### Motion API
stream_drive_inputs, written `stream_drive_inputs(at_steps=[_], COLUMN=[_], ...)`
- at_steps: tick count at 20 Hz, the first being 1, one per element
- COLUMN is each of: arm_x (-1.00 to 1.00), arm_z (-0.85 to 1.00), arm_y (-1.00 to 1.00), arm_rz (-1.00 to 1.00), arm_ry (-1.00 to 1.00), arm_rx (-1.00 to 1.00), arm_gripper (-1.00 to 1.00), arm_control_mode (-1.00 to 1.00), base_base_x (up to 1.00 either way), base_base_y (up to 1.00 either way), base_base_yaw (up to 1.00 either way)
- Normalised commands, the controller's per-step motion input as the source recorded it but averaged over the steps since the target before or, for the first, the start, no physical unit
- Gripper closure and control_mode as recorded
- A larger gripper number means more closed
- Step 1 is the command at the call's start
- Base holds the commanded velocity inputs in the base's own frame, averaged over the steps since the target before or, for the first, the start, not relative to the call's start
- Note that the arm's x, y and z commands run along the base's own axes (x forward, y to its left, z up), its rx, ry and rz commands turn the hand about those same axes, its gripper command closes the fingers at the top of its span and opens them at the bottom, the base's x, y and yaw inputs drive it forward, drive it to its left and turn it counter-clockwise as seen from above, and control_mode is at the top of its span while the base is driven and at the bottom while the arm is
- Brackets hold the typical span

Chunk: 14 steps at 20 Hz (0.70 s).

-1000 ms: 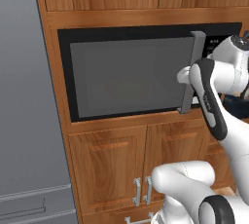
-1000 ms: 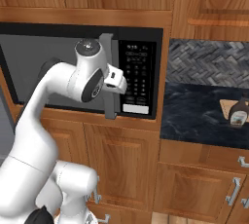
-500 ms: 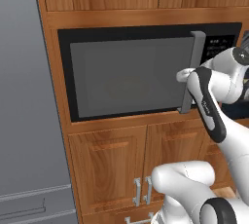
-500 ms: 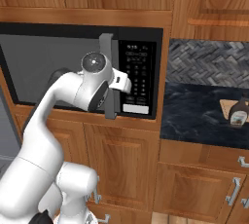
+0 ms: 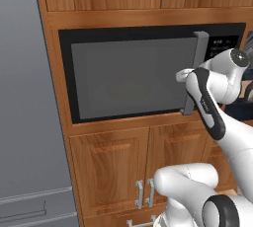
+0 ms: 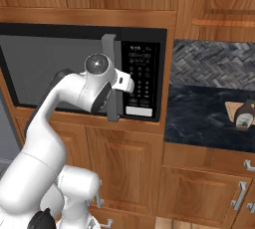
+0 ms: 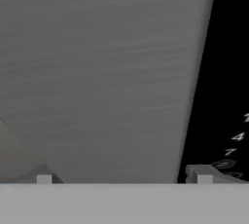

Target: Retrieve the reheated potato from the microwave, then place the potato, cheese, and condiment on the cutting board.

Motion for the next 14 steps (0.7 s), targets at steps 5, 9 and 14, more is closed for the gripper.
stream_drive_inputs(at_steps=[5, 9, 14], arm_x=[0.38, 0.22, -0.16], arm_z=[-0.09, -0.10, -0.01], arm_y=[0.05, 0.12, 0.13], arm_rz=[0.00, 0.00, 0.00], arm_ry=[-0.03, 0.00, 0.00], arm_rx=[0.09, 0.19, 0.21], arm_gripper=[1.00, 1.00, 1.00], arm_control_mode=[-1.00, -1.00, -1.00], base_base_x=[0.00, 0.00, 0.00], base_base_y=[0.00, 0.00, 0.00], base_base_yaw=[0.00, 0.00, 0.00])
